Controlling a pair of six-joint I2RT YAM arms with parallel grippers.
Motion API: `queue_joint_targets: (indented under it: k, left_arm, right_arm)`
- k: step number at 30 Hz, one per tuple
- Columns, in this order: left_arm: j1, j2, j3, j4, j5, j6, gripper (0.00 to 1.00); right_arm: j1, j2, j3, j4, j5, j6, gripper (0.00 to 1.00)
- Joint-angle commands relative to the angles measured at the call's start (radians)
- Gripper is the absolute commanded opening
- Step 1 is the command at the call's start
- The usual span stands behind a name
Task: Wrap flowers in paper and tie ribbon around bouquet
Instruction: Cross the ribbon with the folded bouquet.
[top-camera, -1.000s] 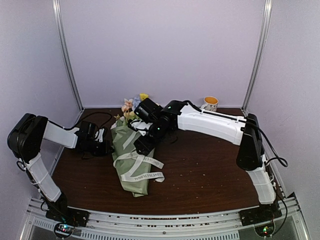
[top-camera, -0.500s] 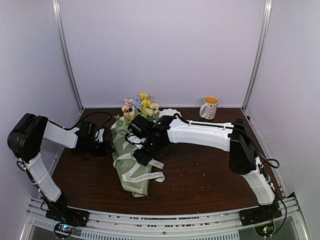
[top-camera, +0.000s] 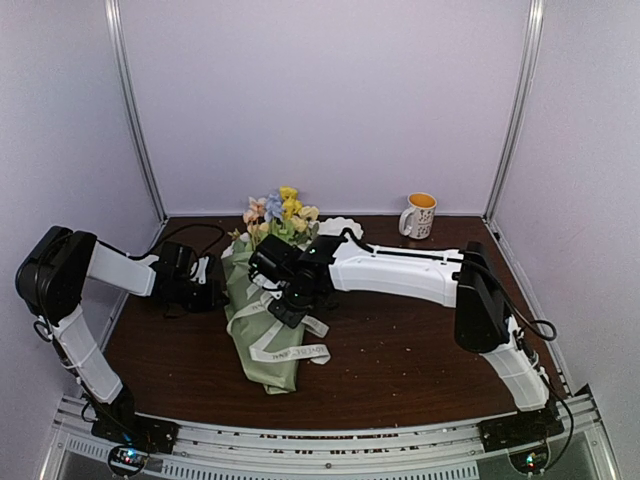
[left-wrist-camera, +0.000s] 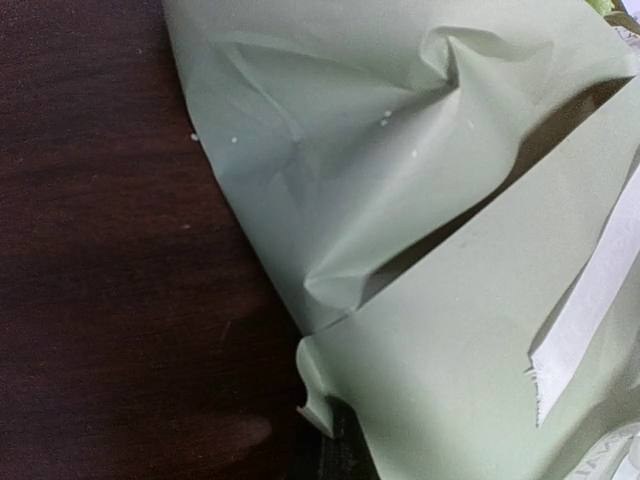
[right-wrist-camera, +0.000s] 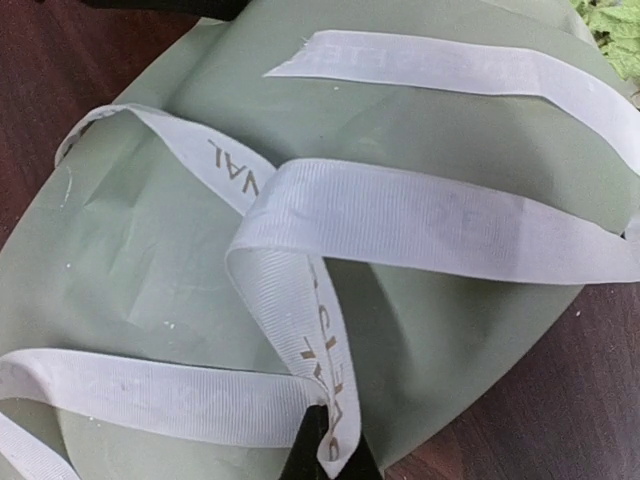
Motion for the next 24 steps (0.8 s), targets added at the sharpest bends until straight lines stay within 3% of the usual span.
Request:
queue_joint_targets:
  k: [1, 15, 20, 24]
  left_arm:
    - [0.0, 0.063, -0.027, -0.142, -0.054, 0.018, 0.0]
    - [0.0, 0.062, -0.029, -0.141, -0.054, 0.018, 0.0]
    - [0.0, 0.061, -0.031, -0.141, -0.054, 0.018, 0.0]
    - [0.001, 0.061, -0.03, -0.14, -0.056, 0.018, 0.0]
  right_arm:
    - [-0.005, -0.057, 0.039, -0.009, 0.133, -0.029, 0.0]
    - [-0.022, -0.109, 0.083, 0.144, 0.532, -0.119, 0.0]
    - [0.013, -0.149, -0.008, 0.207, 0.514, -0.145, 0.0]
    - [0.067, -0.14, -0.024, 0.141, 0.431, -0.14, 0.0]
